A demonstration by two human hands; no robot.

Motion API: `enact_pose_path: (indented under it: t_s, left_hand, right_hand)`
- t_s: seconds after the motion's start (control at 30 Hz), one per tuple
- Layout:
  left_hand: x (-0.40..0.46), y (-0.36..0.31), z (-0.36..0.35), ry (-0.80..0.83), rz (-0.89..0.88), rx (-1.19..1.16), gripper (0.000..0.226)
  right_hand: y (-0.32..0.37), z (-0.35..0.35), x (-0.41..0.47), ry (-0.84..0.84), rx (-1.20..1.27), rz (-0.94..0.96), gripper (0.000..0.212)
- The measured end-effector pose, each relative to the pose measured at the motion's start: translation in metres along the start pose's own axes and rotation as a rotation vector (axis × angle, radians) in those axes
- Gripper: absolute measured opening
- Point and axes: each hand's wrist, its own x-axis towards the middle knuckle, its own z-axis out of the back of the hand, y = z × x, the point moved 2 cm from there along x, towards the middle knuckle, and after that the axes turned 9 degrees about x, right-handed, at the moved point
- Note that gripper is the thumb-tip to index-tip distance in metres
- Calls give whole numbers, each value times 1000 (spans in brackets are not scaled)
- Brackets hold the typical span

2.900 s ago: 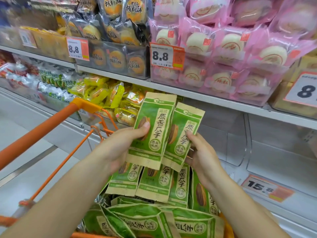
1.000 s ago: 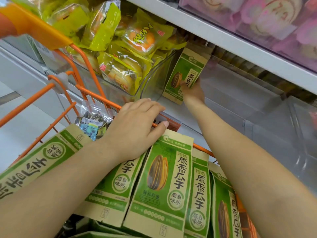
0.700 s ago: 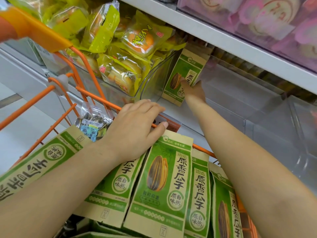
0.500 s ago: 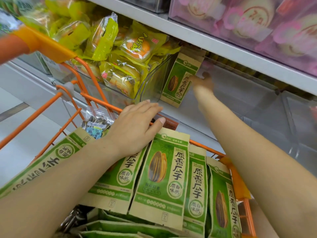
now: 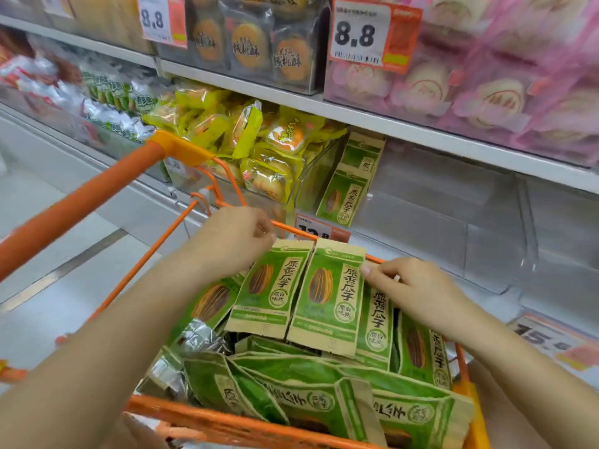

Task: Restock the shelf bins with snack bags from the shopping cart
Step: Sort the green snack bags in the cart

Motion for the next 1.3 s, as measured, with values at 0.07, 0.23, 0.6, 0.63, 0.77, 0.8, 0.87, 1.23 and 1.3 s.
enact_pose_path:
  t_s: [0.07,0.23,0.6,0.63,0.77,0.8,0.87,1.23,1.3]
  left_hand:
    - [-16,4,-8,82,6,79,26]
    - [-39,-2,-22,264,-48,115,61]
    - [-45,-12,-32,312,-60,42,85]
    - [-44,-11,-32,308,-60,31,85]
    - [-44,-9,-32,324,-50,-31,85]
    - [-44,-11,-31,317,-37,-51,87]
    - [-43,-13,-30,294,5,-83,91]
    - [-39,-10,-8,445,258,-990,79]
    - [-39,-20,0,340,187,-1034,72]
  right_hand:
    - [-2,-5,1,21,80,-12,57]
    - [5,-11,2,53,102,-12,57]
    - [27,-29,-4,161,838,-88,53]
    - [28,-31,-4,164,883,-88,55]
    - [19,-18,0,41,1079,-138,44]
    - [15,-12,0,13,1115,-157,39]
    - [9,-2,-1,-37,1133,-186,32]
    - [-1,3,-4,-82,1197,-251,23]
    - [2,3,-4,-71,1180,-218,24]
